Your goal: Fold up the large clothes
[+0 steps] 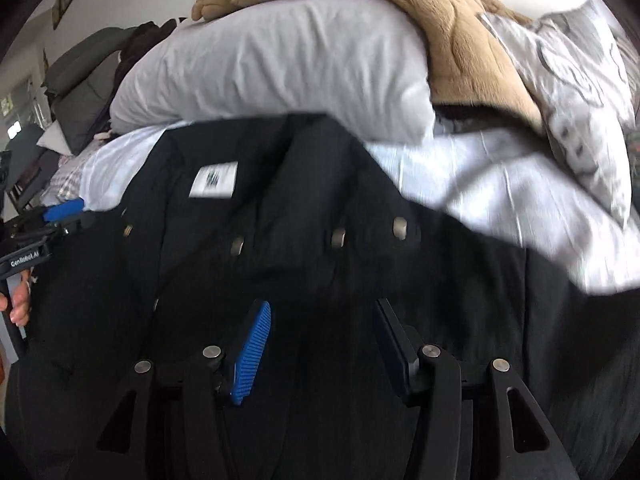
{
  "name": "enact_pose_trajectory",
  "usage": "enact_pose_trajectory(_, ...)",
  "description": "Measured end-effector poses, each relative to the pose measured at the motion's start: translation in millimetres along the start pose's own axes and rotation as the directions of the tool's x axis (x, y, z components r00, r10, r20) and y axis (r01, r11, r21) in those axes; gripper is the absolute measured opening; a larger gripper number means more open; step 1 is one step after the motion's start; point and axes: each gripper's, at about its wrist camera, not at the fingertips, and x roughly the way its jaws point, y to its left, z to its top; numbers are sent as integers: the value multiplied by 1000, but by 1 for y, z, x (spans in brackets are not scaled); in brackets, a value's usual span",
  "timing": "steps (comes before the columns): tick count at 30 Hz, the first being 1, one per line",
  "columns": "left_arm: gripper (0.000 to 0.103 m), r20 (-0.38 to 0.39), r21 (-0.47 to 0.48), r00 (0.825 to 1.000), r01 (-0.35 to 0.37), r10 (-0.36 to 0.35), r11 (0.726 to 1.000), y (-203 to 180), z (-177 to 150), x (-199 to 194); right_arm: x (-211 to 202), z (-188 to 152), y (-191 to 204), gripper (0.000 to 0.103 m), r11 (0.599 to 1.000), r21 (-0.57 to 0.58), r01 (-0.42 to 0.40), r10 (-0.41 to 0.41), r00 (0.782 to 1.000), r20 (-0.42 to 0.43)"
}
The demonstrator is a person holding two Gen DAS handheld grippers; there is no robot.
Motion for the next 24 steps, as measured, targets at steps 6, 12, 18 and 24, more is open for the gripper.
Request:
enact_pose_trajectory(6, 64, -111, -94, 992, 54, -65, 994, -2, -50, 42, 26, -27, -12, 53, 991, -18, 132, -133, 989, -66)
enact_pose_trajectory(12, 68, -141, -177, 989, 22, -47, 984, 13, -60, -9, -10, -34, -55, 54, 971, 129, 203, -193, 977, -87)
enact_pose_trajectory(18, 81, -182, -309, 983, -83, 26, 947, 73, -83, -68, -59, -33, -39, 71, 970, 173, 169, -156, 984, -89)
enact_pose_trajectory(24, 83, -226, -444, 968, -205, 112, 873, 151, -124, -123, -96, -38, 1, 79, 983, 112, 143, -133, 986, -97)
